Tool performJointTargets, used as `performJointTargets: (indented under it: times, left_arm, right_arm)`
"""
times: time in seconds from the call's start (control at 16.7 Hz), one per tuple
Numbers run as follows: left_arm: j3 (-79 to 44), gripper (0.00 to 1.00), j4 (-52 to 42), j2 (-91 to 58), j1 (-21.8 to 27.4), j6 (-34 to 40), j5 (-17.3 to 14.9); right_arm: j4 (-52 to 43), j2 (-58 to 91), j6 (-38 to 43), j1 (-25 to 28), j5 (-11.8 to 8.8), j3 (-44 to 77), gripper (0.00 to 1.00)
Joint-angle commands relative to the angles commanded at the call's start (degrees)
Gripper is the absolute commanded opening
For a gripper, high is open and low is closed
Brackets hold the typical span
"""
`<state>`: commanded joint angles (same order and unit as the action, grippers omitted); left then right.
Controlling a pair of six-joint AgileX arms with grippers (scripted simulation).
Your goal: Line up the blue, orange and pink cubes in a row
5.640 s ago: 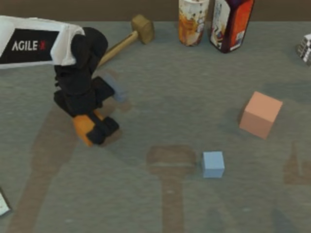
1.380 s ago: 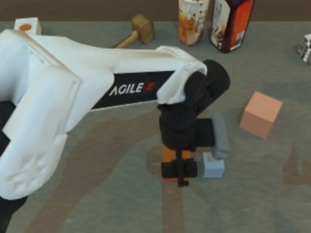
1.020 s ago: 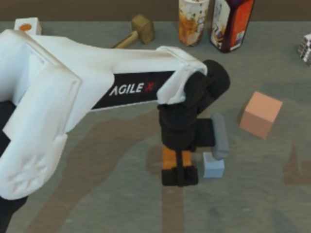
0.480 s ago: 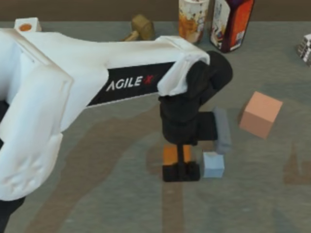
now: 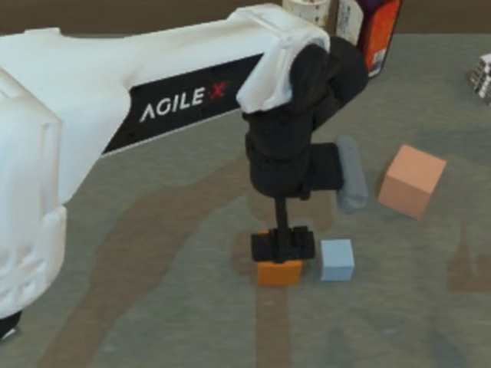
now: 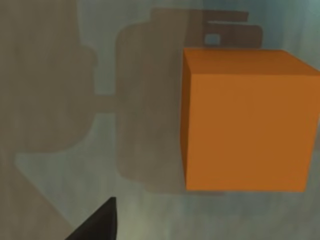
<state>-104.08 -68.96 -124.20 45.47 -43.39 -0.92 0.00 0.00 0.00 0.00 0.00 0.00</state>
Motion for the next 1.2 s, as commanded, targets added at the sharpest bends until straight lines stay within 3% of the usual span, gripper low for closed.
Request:
performJointTargets:
  times: [0.24,0.54,1.2]
  left_arm:
    - [1.72,1.00,1.40,1.43,-0.72,0.78,0.12]
    - [14.68,1.00,10.18,15.48,-7.80,6.28,0.76]
    - [67.99,1.00,42.11,78.26,-31.61,27.04,1.38]
  right_arm:
    - [-1.29,1.74,-0.80,0.19,0.08,1.69,1.00]
    - [-10.80,16.62,-6.80,2.20,0.10,15.97,1.00]
    - [-46.82,84.39,-29.03,9.84,0.27,69.43,1.00]
